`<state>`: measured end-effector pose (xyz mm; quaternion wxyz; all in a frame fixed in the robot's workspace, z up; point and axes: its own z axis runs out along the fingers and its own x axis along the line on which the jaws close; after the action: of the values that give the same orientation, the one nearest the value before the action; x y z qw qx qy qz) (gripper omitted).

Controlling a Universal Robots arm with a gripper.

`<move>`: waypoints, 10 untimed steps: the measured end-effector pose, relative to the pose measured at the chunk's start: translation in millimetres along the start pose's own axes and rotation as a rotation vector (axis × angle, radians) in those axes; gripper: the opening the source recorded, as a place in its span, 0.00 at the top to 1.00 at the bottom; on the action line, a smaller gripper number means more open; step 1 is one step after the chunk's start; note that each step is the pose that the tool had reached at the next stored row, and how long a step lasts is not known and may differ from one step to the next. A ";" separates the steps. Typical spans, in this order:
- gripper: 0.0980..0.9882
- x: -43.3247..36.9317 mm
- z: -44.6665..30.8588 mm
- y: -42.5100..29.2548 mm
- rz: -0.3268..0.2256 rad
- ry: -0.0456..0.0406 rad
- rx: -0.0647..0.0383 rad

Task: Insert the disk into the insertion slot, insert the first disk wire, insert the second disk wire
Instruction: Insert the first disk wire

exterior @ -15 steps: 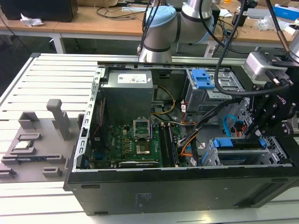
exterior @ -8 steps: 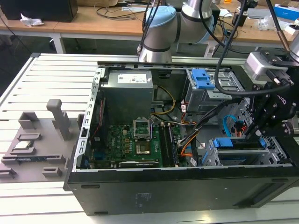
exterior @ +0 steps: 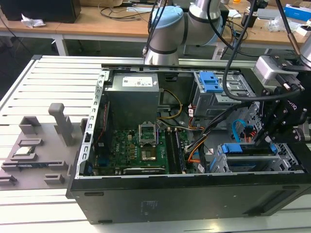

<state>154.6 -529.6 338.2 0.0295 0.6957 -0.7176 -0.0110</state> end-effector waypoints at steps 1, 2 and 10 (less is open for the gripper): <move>0.93 0.0 0.8 0.0 0.000 0.0002 0.000; 0.93 0.0 1.3 -0.1 0.000 0.0003 0.000; 0.84 0.1 -0.3 0.0 0.000 0.0034 0.000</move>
<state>154.6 -529.6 338.5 0.0307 0.6957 -0.7176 -0.0098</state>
